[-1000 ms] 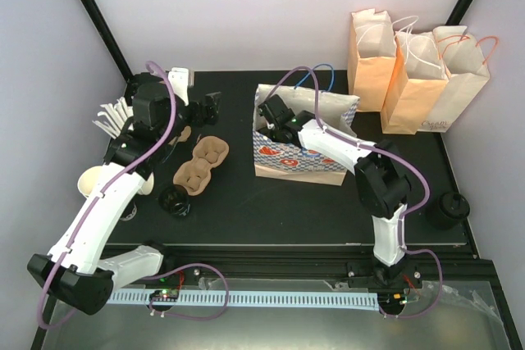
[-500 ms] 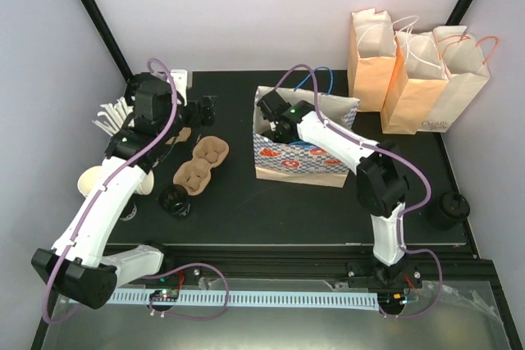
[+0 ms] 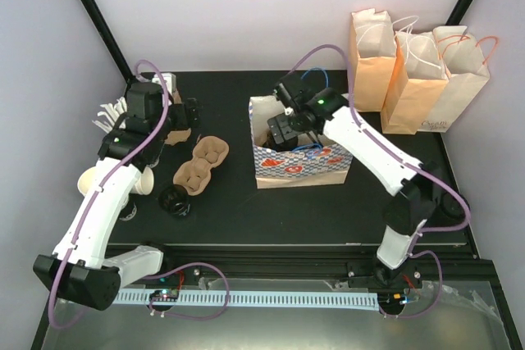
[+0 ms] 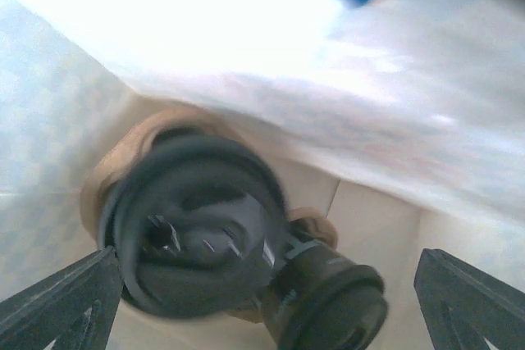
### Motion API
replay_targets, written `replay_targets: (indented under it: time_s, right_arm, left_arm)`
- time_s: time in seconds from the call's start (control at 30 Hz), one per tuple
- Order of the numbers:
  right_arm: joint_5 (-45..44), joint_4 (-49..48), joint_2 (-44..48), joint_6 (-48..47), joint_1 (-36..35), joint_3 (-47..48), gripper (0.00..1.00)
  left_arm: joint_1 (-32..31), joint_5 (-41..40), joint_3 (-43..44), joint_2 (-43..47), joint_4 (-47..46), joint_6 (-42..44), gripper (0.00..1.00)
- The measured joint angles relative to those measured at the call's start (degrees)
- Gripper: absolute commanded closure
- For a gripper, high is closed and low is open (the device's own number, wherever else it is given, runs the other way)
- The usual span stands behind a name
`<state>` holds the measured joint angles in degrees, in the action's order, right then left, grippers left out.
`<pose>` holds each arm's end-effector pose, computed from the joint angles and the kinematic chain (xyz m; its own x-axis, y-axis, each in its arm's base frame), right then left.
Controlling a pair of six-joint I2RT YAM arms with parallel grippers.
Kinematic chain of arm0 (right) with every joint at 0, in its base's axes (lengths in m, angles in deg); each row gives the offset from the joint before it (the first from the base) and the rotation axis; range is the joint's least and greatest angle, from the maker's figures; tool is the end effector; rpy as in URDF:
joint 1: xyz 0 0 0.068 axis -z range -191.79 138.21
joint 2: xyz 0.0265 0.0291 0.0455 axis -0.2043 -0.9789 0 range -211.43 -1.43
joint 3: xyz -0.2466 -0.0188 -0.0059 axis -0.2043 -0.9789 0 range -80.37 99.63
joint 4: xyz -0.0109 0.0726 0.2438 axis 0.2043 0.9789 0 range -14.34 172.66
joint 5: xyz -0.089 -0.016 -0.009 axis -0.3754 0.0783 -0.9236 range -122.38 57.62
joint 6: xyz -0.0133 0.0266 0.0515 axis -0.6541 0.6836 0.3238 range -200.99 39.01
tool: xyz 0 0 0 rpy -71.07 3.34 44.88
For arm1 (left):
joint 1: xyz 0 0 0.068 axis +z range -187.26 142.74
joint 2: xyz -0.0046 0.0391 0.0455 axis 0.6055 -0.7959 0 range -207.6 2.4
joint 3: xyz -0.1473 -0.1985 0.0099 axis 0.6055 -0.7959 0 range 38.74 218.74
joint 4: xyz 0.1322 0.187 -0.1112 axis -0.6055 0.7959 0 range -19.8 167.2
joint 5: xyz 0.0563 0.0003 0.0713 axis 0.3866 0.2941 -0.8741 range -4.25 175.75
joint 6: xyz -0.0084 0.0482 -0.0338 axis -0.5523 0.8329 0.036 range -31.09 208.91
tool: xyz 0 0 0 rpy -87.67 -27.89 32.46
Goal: Pack the takeout coffee
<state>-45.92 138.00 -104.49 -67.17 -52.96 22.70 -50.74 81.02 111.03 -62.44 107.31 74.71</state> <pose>0.2817 0.2329 0.3020 -0.7808 -0.3742 -0.5003 -0.3827 0.9194 -0.0905 0.2428 -0.0545 0.3607 -0.5063 -0.1301 -0.8525 0.0395 0.9840 -0.1737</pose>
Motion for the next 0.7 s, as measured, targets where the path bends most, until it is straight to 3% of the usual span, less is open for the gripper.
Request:
replay_targets:
  time_s: [0.37,0.43,0.7]
  right_arm:
    - [3.6,-8.1,17.3,-0.4,-0.1,-8.3,0.0]
    - [6.1,-9.7,20.2,-0.4,-0.1,-10.0,0.0]
    - [12.1,-15.2,30.1,-1.0,-0.2,-13.8,0.0]
  left_arm:
    - [10.3,-8.2,-0.7,0.8,3.7,0.2,0.04]
    - [11.8,-8.0,-1.4,0.7,3.7,0.2,0.12]
    - [13.5,-5.0,-2.1,-5.6,4.3,2.6,0.58]
